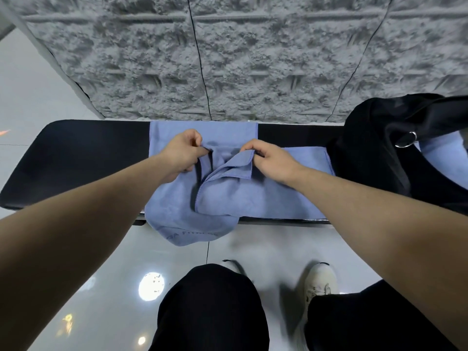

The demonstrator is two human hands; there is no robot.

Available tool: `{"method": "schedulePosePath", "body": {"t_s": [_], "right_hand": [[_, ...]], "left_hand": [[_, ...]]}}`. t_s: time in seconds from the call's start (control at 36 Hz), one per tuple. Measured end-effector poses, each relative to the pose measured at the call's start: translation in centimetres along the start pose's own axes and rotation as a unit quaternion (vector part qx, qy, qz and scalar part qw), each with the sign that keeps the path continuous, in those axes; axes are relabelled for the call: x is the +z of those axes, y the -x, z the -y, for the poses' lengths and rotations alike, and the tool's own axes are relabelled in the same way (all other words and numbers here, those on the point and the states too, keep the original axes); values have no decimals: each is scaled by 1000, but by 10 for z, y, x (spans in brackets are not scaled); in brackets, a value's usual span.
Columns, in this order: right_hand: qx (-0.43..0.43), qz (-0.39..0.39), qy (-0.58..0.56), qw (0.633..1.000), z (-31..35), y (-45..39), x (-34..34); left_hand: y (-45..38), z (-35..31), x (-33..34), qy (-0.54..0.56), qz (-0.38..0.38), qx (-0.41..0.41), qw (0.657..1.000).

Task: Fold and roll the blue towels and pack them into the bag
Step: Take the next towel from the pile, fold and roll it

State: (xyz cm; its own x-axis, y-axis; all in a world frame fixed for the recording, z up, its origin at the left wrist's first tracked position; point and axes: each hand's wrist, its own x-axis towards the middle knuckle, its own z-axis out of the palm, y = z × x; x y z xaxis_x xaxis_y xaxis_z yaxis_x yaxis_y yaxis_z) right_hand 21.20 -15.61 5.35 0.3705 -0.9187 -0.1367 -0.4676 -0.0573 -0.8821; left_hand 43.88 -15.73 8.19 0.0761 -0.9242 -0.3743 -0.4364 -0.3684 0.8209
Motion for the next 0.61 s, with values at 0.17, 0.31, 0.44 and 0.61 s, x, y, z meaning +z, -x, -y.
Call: {"method": "schedulePosePath", "body": {"t_s": [0.17,0.31,0.44,0.61], "right_hand": [[1,3,-14,1000,-2,-4,-2],[1,10,-16,1000,-4,-3,-1],[3,10,-21,1000,-4,-3,0],[11,8,-22,1000,-4,-4,0]], "left_hand": [[6,5,3,-187,-76,79,976],[18,-5,9,-146,-35,-9,989],[18,-16,21,-271,-9,-54,961],[12,-16,24,-245,-28,-53,968]]}}
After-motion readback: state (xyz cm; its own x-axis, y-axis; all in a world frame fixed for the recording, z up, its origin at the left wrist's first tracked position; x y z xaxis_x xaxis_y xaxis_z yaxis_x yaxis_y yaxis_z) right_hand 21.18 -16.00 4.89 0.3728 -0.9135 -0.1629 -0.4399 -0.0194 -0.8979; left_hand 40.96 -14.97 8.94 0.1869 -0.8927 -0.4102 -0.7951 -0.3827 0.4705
